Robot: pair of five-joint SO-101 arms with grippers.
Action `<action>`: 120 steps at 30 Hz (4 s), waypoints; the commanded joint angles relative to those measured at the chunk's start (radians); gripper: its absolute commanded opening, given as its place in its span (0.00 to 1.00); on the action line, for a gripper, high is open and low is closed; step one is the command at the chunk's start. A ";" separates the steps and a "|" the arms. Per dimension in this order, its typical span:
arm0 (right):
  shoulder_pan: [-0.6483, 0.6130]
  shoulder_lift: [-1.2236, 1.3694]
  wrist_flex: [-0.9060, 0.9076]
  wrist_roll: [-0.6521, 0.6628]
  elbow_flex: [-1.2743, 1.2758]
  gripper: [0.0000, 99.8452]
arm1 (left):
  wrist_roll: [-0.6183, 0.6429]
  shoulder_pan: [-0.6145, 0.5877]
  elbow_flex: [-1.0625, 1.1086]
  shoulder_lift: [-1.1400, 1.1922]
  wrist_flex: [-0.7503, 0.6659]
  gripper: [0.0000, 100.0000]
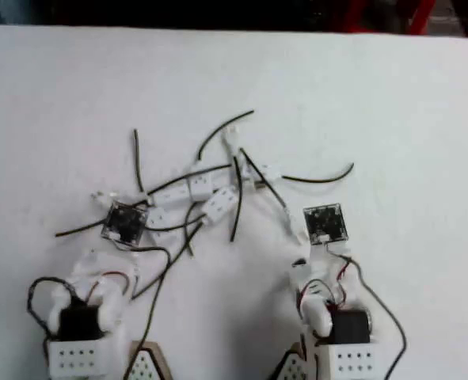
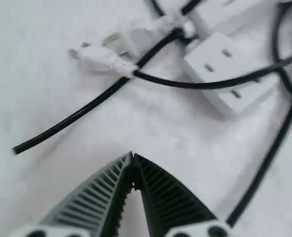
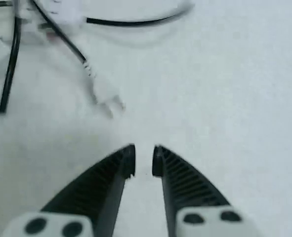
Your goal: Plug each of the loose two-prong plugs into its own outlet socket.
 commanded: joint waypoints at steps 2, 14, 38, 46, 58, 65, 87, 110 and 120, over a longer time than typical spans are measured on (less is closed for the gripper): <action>-0.010 0.010 -0.033 0.009 0.017 0.09 | 0.006 0.016 -0.009 0.001 0.006 0.03; -0.010 0.010 -0.033 0.009 0.017 0.09 | 0.006 0.016 -0.009 0.001 0.006 0.03; -0.010 0.010 -0.033 0.009 0.017 0.09 | 0.006 0.016 -0.009 0.001 0.006 0.03; -0.010 0.010 -0.033 0.009 0.017 0.09 | 0.006 0.016 -0.009 0.001 0.006 0.03; -0.016 0.010 -0.033 0.005 0.017 0.09 | 0.005 0.016 -0.051 -0.001 0.006 0.03; 0.005 0.008 -0.027 0.011 0.017 0.09 | 0.011 0.019 -0.120 -0.001 -0.023 0.02; 0.005 0.486 -0.127 0.293 -0.598 0.09 | 0.003 -0.131 -0.117 -0.001 -0.021 0.03; -0.048 1.745 0.019 0.387 -1.250 0.17 | -0.094 -0.133 -0.106 -0.001 -0.012 0.19; -0.036 1.910 -0.096 0.387 -1.250 0.17 | -0.094 -0.133 -0.106 -0.001 -0.012 0.19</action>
